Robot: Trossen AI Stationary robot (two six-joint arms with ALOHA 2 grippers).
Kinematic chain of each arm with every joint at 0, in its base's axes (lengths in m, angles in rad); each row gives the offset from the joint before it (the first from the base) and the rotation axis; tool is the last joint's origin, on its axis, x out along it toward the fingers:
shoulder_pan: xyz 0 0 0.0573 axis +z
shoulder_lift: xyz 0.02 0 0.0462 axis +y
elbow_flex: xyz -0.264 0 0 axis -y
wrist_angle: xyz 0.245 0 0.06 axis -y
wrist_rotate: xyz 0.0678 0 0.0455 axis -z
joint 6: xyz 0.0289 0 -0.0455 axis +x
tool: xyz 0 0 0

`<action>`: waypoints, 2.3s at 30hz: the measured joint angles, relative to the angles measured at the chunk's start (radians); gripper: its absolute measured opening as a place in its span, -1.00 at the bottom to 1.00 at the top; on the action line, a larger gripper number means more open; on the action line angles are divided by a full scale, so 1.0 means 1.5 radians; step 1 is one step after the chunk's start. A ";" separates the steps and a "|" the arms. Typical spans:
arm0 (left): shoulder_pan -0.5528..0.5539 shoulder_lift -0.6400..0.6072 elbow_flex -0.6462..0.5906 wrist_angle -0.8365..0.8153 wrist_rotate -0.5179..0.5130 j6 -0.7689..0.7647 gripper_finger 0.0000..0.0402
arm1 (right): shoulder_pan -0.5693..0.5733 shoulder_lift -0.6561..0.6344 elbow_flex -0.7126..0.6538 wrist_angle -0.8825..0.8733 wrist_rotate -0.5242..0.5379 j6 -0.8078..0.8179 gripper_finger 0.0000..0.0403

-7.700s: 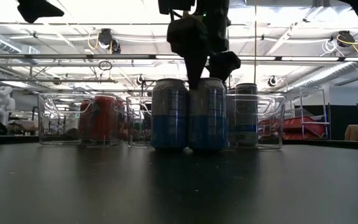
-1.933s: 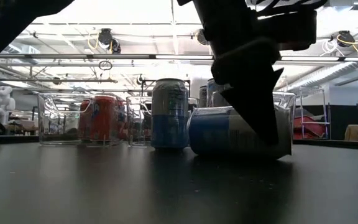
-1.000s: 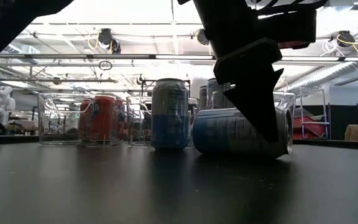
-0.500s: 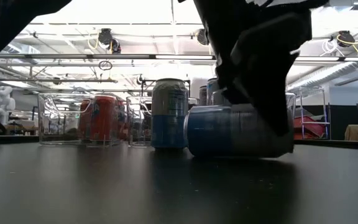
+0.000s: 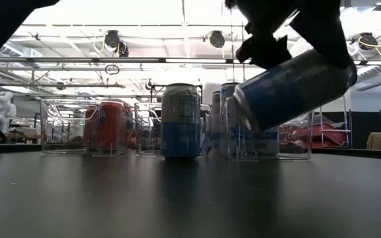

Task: Sort soda cans
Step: Put the blue and white soda can into the middle transparent bin

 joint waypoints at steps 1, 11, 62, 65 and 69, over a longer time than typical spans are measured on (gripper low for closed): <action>-0.001 0.000 0.000 0.003 -0.009 -0.005 0.64 | 0.000 0.000 0.000 0.000 0.000 0.001 0.27; -0.025 -0.013 -0.001 0.005 -0.120 -0.058 0.64 | 0.000 0.000 0.000 0.001 0.000 0.002 0.27; -0.051 -0.394 -0.397 -0.560 -0.808 -0.771 0.64 | 0.001 0.000 0.000 0.008 0.013 0.026 0.27; -0.048 -0.474 -0.508 -0.561 -0.814 -0.882 0.64 | 0.001 0.000 0.000 0.008 0.013 0.026 0.27; -0.038 -0.574 -0.622 -0.561 -0.853 -0.993 0.64 | 0.000 0.000 0.000 0.009 0.012 0.036 0.27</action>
